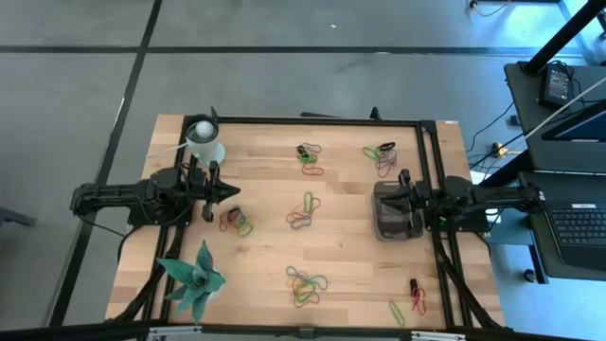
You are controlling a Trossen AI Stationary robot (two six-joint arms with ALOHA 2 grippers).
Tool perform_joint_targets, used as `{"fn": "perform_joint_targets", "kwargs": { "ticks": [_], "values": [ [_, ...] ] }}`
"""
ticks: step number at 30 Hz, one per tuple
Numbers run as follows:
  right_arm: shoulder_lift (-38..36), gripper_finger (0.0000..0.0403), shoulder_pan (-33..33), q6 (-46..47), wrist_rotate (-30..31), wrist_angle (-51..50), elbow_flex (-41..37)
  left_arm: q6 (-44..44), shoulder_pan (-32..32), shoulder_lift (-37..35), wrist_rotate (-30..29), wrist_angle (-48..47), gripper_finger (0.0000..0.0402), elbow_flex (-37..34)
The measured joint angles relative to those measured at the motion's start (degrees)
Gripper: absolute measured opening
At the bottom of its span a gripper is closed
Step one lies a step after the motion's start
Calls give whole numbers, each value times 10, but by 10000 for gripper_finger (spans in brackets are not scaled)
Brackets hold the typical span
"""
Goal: Pick and place rubber bands into bin
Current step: Put the green rubber band into the black bin
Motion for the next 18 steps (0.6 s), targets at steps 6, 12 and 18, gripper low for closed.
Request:
{"fn": "perform_joint_targets", "kwargs": {
  "ticks": [6, 12, 18],
  "values": [
    [1, 27, 0, 51, 0, 3, 0, 0, 0, 0, 0, 0, 1, 0],
    [28, 5, 0, 19, -21, 83, 0, 0, 0, 0, 0, 0, 1, 0],
    [104, 2, 0, -16, 4, 102, 65, 0, 0, 0, 0, 0, 1, 0]
  ]
}}
